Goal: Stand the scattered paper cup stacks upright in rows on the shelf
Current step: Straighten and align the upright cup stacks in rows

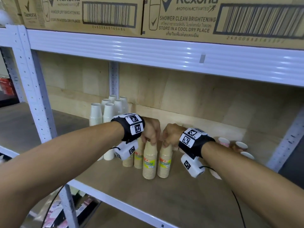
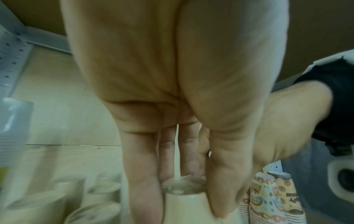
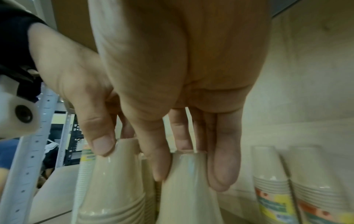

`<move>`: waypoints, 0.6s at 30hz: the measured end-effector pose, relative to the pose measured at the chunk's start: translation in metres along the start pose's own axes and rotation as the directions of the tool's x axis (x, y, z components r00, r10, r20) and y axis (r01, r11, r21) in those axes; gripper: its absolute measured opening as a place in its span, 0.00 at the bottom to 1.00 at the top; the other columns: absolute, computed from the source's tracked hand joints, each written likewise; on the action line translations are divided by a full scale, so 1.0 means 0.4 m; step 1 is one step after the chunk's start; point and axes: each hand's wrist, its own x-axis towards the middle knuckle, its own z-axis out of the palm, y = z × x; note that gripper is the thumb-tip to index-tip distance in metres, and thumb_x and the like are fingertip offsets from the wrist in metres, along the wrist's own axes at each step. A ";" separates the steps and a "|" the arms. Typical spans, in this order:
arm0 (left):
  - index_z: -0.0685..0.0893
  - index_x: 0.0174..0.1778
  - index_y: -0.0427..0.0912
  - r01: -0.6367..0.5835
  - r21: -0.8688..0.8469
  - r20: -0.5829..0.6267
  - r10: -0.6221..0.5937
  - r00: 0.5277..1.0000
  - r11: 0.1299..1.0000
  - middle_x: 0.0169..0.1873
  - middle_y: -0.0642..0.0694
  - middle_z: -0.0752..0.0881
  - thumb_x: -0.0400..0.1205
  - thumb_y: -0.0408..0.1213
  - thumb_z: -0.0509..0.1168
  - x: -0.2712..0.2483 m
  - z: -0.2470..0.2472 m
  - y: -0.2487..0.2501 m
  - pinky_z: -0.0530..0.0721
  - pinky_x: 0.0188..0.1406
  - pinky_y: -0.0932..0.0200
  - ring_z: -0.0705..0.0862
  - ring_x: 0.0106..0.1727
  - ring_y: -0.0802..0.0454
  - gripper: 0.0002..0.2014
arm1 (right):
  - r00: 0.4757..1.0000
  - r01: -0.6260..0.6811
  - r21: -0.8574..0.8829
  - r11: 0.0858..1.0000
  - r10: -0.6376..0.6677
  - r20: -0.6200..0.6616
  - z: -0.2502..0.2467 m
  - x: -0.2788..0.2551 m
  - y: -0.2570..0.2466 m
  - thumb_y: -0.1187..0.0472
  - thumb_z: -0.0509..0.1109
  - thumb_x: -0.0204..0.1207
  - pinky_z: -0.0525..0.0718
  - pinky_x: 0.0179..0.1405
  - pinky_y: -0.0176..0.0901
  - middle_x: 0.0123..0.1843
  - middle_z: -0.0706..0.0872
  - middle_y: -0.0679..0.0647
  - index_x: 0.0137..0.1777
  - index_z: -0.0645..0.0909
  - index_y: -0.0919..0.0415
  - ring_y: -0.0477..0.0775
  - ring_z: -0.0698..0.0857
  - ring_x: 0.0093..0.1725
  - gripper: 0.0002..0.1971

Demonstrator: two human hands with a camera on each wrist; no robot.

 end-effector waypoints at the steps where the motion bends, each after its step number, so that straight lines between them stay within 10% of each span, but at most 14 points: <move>1: 0.88 0.55 0.38 -0.006 -0.003 -0.026 0.006 1.000 1.000 0.42 0.45 0.87 0.76 0.30 0.75 0.012 -0.001 0.014 0.81 0.21 0.67 0.84 0.33 0.55 0.12 | 1.000 -0.020 -0.008 1.000 0.020 -0.011 -0.006 -0.003 0.018 0.60 0.80 0.68 0.76 0.24 0.35 0.38 0.85 0.56 0.52 0.86 0.70 0.50 0.81 0.30 0.17; 12: 0.89 0.58 0.42 -0.100 0.087 -0.267 0.120 0.956 0.991 0.51 0.47 0.85 0.74 0.34 0.75 0.160 -0.013 0.107 0.85 0.48 0.58 0.84 0.50 0.49 0.16 | 0.944 -0.283 -0.011 0.959 0.277 -0.180 -0.037 0.034 0.216 0.61 0.81 0.66 0.77 0.33 0.38 0.48 0.89 0.60 0.49 0.87 0.67 0.56 0.87 0.44 0.14; 18: 0.88 0.55 0.43 -0.130 0.056 -0.311 0.141 0.940 0.990 0.46 0.48 0.81 0.75 0.34 0.75 0.240 -0.013 0.144 0.84 0.43 0.60 0.83 0.46 0.48 0.13 | 0.918 -0.340 0.027 0.940 0.339 -0.206 -0.050 0.071 0.300 0.63 0.78 0.70 0.78 0.35 0.38 0.51 0.87 0.59 0.52 0.86 0.66 0.56 0.86 0.47 0.12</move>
